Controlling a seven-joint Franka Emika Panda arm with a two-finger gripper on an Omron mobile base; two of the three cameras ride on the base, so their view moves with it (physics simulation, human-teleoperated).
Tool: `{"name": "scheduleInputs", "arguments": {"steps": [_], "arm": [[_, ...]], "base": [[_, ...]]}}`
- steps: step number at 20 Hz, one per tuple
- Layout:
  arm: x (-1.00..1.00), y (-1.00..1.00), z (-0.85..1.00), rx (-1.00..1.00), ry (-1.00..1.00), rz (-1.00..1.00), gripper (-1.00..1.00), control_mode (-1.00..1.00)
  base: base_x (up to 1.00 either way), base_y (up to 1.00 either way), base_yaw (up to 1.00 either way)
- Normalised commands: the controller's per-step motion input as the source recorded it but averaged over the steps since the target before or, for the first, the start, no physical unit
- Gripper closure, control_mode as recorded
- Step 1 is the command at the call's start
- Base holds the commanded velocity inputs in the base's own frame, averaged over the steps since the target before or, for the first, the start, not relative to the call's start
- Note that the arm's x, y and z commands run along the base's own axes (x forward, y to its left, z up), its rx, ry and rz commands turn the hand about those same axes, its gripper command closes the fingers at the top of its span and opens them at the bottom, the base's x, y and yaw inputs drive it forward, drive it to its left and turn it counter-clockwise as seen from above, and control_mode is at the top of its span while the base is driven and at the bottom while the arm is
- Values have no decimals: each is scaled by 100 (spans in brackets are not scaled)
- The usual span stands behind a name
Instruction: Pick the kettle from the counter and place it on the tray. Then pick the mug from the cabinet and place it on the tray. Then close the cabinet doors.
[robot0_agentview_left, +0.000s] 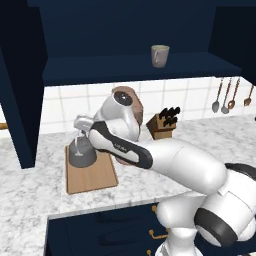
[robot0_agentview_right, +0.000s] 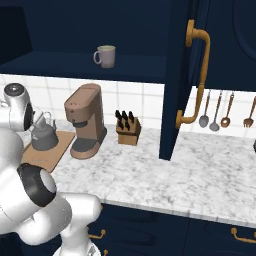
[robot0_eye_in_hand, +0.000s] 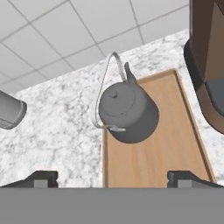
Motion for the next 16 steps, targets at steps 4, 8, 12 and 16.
{"name": "scheduleInputs", "arguments": {"steps": [4, 8, 12, 16], "arm": [[-44, -46, 39, -8, -3, 0, -100, -100], [-47, -46, 41, -9, -3, 0, -100, -100], [-38, -38, 47, -11, -4, 0, -100, -100], [-26, -40, 43, -16, -17, 0, -100, -100]], "base": [[0, 0, 0], [0, 0, 0], [0, 0, 0], [0, 0, 0]]}}
